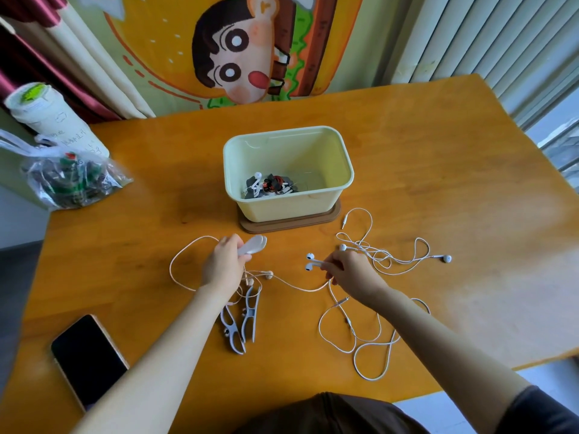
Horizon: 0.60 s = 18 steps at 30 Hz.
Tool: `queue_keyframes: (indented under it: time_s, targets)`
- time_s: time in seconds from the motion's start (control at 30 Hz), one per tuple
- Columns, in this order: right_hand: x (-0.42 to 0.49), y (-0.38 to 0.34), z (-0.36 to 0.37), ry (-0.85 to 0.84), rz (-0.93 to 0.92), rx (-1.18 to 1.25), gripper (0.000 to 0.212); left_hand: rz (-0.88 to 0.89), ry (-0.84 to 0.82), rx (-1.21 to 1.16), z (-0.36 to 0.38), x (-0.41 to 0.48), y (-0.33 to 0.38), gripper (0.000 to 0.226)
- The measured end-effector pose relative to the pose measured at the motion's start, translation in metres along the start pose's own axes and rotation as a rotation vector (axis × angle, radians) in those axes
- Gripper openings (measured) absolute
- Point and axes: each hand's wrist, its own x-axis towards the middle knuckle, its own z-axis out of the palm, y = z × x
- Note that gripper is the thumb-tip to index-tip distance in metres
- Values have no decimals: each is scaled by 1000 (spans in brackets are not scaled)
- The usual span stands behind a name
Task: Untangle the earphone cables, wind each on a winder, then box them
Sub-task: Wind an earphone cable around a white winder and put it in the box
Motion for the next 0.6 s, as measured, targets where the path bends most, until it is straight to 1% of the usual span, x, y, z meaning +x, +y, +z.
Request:
queue_keyframes:
  time_s: [0.1,0.17,0.23,0.37,0.5,0.6]
  targets:
    - [-8,3,11,-67,25,-7,19,26,135,-150,-9,-7,11,16]
    - [-14,6,19,-97,33,2,19,15,157,-290,-12,-13,20,13]
    - [-19,7,22,-79,29,32,19,-42,85,-485,-13,-21,30,11]
    - [-25,6,16,86,41,201,14,-211,-124,-856,-8,-41,41,15]
    - [-28,2,5,259,6,323,13,-252,-203,-958,-8,-52,44,22]
    - [-33,-9,1,307,-46,408,14,-244,-267,-986,-7,-61,49,24]
